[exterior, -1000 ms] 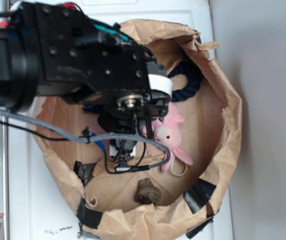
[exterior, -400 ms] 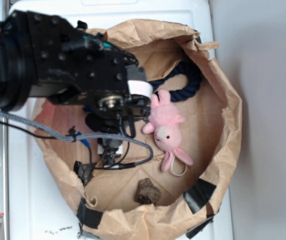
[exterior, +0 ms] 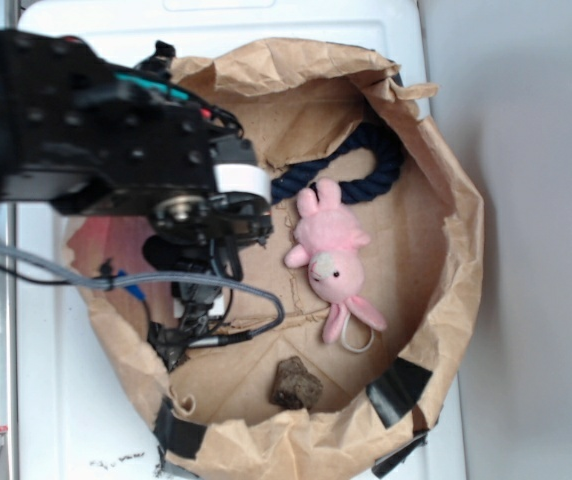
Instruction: Grab the blue rope.
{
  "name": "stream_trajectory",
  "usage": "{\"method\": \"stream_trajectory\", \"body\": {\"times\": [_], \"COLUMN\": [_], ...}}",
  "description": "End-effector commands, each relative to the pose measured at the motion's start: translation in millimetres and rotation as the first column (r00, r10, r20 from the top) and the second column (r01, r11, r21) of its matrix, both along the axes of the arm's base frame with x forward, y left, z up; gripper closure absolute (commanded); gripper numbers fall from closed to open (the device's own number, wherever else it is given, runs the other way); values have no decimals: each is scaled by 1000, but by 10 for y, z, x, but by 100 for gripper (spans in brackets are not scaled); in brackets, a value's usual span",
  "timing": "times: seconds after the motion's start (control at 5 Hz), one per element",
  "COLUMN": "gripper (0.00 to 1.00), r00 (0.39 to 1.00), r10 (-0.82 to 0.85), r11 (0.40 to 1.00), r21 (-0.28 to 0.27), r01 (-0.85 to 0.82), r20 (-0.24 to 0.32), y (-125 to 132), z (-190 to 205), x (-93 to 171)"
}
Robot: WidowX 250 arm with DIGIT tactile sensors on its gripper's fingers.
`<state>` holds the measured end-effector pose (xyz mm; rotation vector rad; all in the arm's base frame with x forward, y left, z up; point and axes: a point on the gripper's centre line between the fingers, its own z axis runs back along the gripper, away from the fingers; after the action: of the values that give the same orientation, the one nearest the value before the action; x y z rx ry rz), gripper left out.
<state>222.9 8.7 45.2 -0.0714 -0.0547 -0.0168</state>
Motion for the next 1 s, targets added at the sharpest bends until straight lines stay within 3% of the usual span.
{"method": "stream_trajectory", "body": {"times": [0.0,0.8], "gripper": [0,0], "r00": [996,979], "r10": [71,192], "r11": [997,980], "r21": [-34,36], "r01": [-69,-194], "r20": [45,63], "y": [142,142], "z": [94,-9], "x": [-16,265]}}
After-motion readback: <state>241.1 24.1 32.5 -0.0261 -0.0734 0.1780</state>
